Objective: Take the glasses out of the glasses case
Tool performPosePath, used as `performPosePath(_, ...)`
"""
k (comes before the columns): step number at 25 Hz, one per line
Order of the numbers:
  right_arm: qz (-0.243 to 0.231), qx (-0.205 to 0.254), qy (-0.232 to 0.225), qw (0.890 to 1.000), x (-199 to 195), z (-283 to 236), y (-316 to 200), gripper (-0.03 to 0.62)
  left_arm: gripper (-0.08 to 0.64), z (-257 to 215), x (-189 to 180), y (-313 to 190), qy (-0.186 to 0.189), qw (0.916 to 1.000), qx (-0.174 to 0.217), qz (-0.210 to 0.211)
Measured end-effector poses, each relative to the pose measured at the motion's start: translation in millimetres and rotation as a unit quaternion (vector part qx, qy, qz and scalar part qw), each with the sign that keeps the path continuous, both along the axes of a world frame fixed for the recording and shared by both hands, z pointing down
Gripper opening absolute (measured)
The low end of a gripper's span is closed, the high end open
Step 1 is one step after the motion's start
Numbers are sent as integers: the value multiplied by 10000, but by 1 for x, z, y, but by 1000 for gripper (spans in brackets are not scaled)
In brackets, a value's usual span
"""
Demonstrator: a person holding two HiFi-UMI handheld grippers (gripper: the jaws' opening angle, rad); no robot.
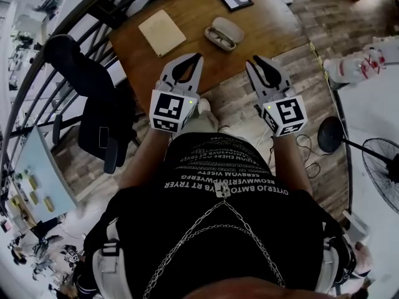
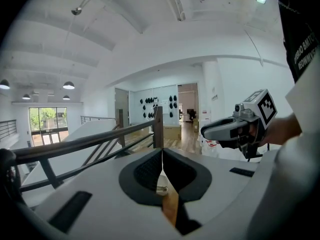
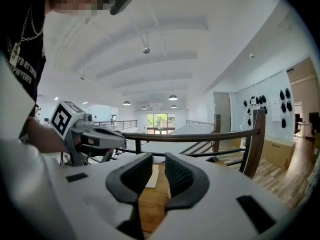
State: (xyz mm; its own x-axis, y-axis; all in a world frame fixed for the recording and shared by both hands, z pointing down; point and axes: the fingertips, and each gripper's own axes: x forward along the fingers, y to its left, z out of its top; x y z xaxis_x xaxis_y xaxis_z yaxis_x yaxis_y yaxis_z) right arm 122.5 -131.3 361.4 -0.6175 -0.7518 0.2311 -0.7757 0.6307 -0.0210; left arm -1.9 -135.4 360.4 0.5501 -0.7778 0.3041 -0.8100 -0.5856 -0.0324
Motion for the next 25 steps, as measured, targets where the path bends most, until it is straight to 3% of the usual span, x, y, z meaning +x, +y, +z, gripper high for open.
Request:
performPosePath(11,-26,-74,27,10000,-31,9,-61,83,29,12,-31,-59,-5,9999,-84,-69)
performPosePath(25,211,29,235,9995,-50,4,-125,77,29,6,-46,-124,71,9996,-2,276)
